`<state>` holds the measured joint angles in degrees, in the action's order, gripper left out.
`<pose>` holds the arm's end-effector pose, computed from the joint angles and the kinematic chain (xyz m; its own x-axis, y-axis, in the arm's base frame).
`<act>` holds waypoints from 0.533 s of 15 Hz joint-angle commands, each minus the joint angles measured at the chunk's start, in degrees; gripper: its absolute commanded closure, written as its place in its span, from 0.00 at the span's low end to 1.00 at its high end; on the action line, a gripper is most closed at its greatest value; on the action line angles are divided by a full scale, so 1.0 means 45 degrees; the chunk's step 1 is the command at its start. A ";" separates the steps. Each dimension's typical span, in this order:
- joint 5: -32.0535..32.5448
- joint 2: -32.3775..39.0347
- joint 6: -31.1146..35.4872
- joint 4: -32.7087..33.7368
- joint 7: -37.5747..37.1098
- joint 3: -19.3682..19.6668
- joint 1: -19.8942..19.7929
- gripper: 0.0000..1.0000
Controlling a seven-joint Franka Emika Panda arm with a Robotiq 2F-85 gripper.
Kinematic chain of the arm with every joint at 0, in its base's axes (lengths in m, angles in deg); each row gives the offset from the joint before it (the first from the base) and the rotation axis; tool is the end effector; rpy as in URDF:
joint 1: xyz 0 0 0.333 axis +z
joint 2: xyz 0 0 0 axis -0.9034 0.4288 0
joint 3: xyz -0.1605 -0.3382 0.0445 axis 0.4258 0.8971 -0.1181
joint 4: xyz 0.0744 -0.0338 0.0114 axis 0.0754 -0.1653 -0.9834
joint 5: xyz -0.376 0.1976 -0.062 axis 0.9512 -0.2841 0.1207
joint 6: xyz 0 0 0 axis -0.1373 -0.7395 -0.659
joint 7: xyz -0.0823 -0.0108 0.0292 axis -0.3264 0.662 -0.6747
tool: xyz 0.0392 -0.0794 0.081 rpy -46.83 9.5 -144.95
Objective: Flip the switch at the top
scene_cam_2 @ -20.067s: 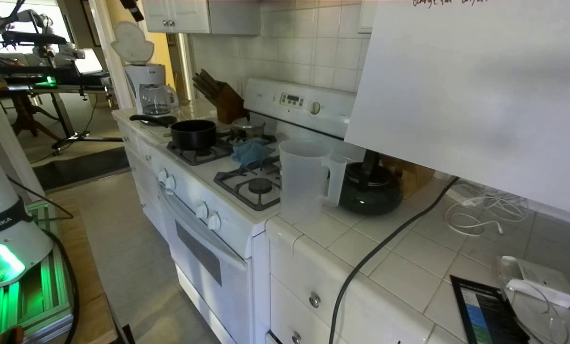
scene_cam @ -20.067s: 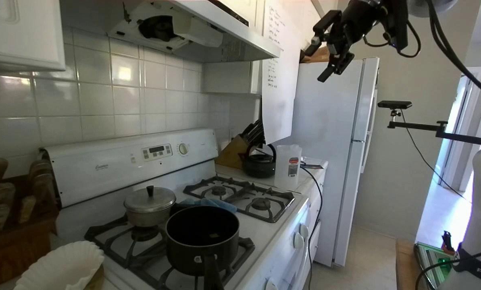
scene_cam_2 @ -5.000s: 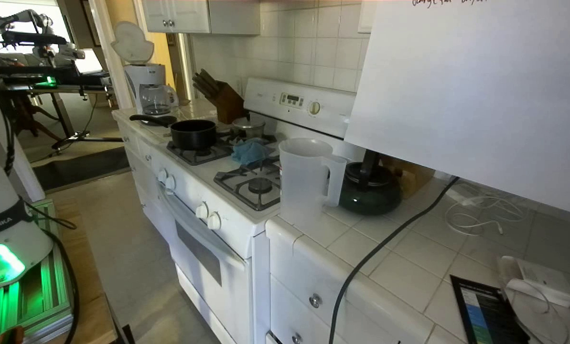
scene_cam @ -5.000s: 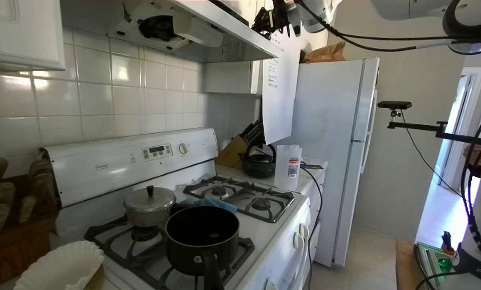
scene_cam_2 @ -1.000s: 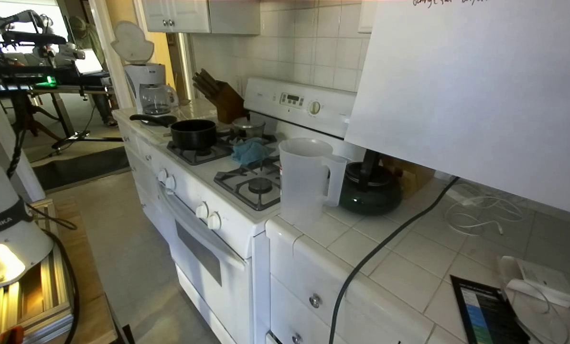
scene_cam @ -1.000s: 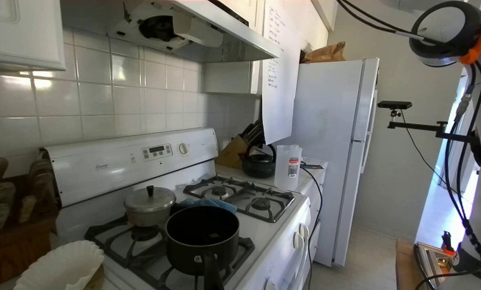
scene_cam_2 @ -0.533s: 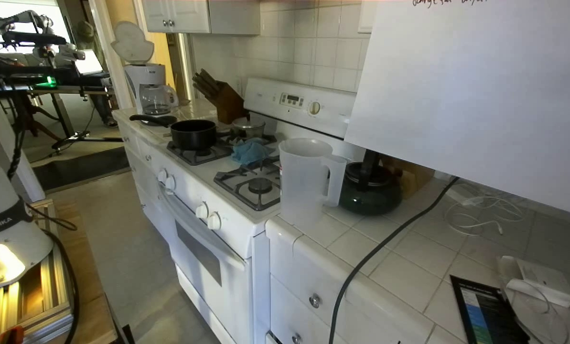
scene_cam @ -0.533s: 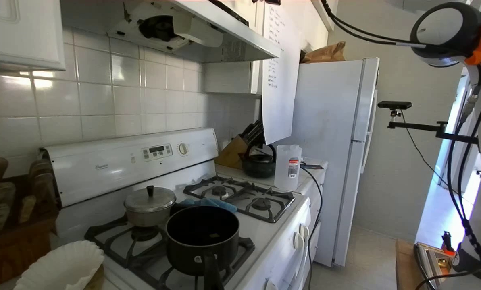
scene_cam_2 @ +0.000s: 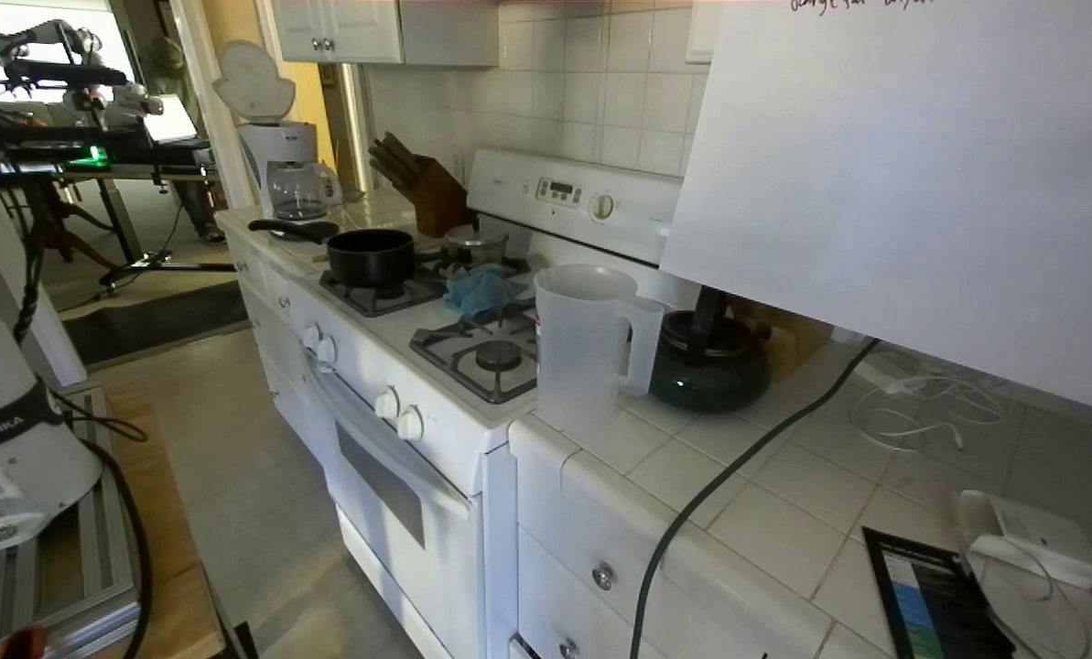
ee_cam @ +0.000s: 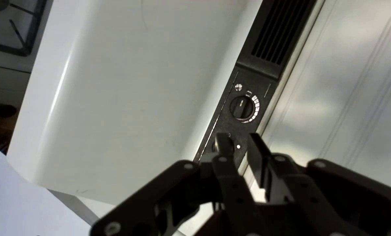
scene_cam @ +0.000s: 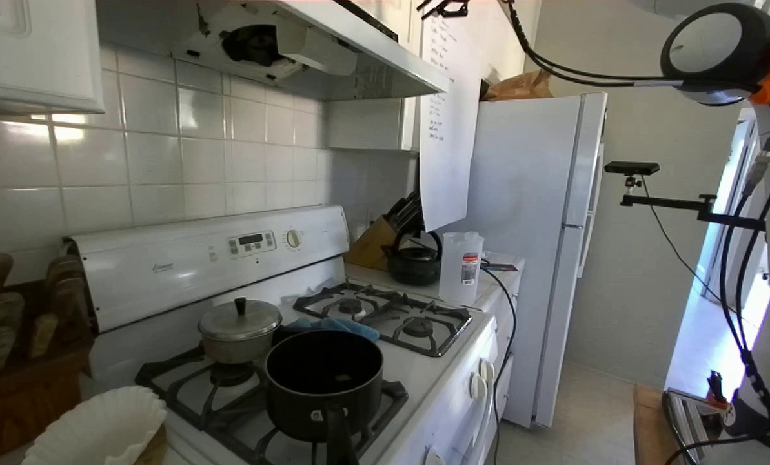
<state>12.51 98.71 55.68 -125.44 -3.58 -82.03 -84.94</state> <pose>0.6147 -0.1864 0.9657 0.3453 -0.8990 0.2693 -0.4316 -0.4069 -0.8051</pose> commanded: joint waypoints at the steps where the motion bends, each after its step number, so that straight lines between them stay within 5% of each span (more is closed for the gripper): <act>1: -0.0311 -0.0006 0.1127 -0.0275 0.0474 0.0051 -0.0214 0.46; 4: -0.0675 0.0260 0.3493 -0.0469 0.1136 -0.0057 -0.0257 0.27; 8: 0.0024 0.0038 0.6905 -0.1947 -0.0034 0.0199 0.0323 0.01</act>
<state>11.72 100.59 77.70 -128.28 -0.94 -81.87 -85.26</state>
